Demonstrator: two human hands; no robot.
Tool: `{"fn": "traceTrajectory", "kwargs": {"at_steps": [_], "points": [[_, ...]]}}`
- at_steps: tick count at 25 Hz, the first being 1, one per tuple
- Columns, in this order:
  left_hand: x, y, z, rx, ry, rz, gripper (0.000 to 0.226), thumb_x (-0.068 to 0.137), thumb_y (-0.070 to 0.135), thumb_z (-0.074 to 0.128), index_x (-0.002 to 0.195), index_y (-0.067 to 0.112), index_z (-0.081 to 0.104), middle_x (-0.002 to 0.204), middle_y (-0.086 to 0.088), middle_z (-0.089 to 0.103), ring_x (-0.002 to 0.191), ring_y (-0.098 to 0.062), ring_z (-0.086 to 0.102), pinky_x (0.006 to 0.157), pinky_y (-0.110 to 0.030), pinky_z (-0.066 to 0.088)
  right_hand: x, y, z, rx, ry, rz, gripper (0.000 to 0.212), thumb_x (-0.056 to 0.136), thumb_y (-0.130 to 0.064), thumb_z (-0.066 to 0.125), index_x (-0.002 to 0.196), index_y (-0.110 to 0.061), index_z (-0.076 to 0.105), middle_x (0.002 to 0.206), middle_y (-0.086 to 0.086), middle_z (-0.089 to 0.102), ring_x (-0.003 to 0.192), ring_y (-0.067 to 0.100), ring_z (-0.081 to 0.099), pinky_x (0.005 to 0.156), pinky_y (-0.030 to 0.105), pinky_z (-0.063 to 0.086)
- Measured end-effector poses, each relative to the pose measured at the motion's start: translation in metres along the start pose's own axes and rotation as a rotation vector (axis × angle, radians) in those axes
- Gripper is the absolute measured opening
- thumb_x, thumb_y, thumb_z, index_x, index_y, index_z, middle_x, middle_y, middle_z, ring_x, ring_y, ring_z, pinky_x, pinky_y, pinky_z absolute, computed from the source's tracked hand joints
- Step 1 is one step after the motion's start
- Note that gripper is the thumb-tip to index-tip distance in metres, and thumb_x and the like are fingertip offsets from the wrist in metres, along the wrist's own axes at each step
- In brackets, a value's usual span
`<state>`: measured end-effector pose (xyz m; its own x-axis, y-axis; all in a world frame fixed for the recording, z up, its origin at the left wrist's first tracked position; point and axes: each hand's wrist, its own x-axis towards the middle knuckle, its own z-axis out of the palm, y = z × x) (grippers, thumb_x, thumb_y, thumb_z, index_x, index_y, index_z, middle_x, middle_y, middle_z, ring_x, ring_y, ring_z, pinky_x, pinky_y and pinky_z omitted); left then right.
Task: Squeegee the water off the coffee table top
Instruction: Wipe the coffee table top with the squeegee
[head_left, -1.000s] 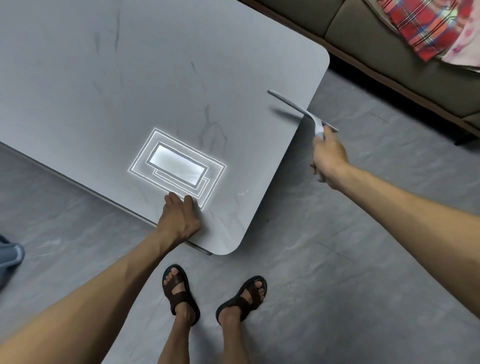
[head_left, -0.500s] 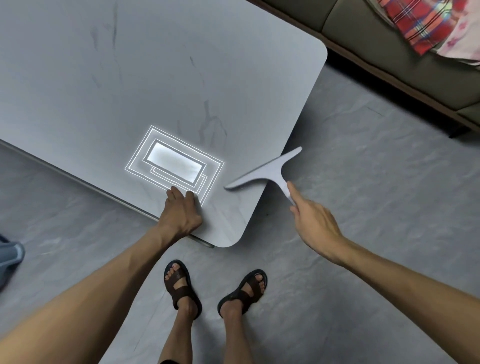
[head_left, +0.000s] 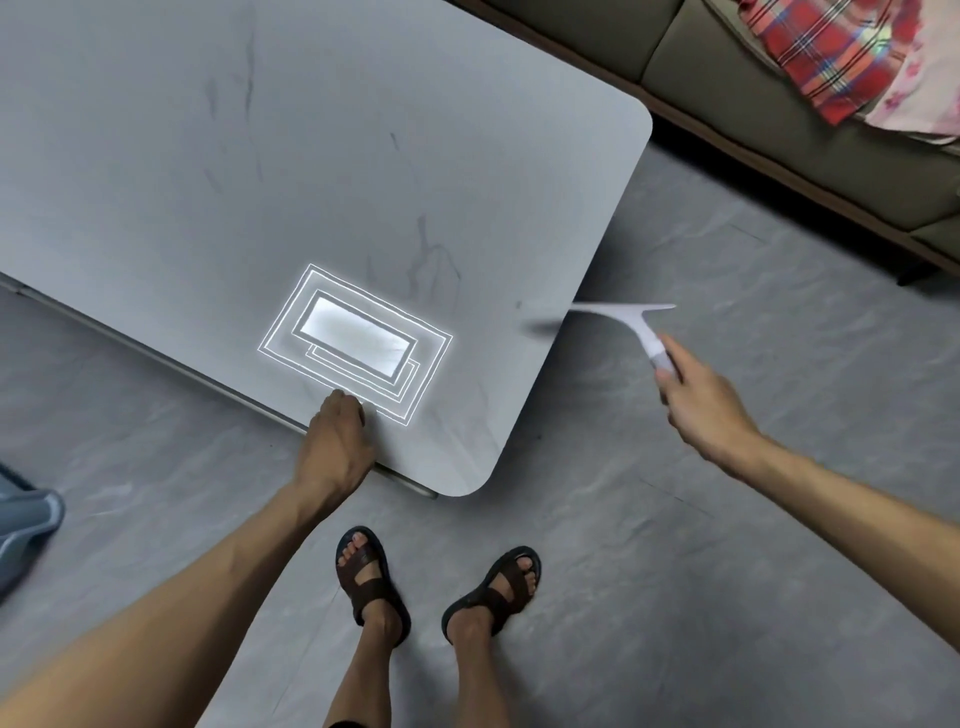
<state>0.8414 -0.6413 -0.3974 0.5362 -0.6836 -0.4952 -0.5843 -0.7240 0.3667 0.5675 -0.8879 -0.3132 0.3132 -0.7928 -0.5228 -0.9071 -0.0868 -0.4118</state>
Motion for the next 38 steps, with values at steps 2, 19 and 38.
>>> {"fn": "traceTrajectory", "kwargs": {"at_steps": [2, 19, 38], "points": [[-0.004, -0.015, 0.001, -0.003, 0.038, -0.042, 0.019, 0.07, -0.009, 0.051, 0.088, -0.001, 0.05, 0.098, -0.02, 0.049, 0.084, -0.036, 0.049, 0.072, -0.045, 0.042, 0.028, -0.043, 0.017, 0.257, 0.068, 0.153, 0.033, 0.097, -0.026, 0.031, 0.125, -0.038, 0.045, 0.079, 0.009, 0.052, 0.058, 0.026, 0.049, 0.041, 0.025, 0.037], [-0.005, -0.043, 0.003, -0.075, 0.034, -0.041, 0.017, 0.071, -0.002, 0.05, 0.085, 0.006, 0.045, 0.096, -0.015, 0.047, 0.083, -0.031, 0.046, 0.067, -0.035, 0.034, -0.041, -0.041, 0.116, -0.437, -0.157, -0.394, 0.055, 0.101, -0.031, 0.039, 0.144, -0.057, 0.017, 0.098, 0.0, 0.063, 0.077, 0.023, 0.058, 0.06, 0.033, 0.04], [-0.005, -0.065, -0.003, -0.296, 0.163, -0.28, 0.019, 0.076, 0.003, 0.046, 0.085, 0.019, 0.039, 0.07, -0.002, 0.052, 0.063, -0.023, 0.052, 0.049, -0.03, 0.035, 0.011, -0.147, 0.142, -0.669, -0.337, -0.819, 0.042, 0.093, -0.063, 0.031, 0.124, -0.049, 0.056, 0.114, -0.01, 0.07, 0.102, 0.021, 0.064, 0.071, 0.03, 0.042]]}}
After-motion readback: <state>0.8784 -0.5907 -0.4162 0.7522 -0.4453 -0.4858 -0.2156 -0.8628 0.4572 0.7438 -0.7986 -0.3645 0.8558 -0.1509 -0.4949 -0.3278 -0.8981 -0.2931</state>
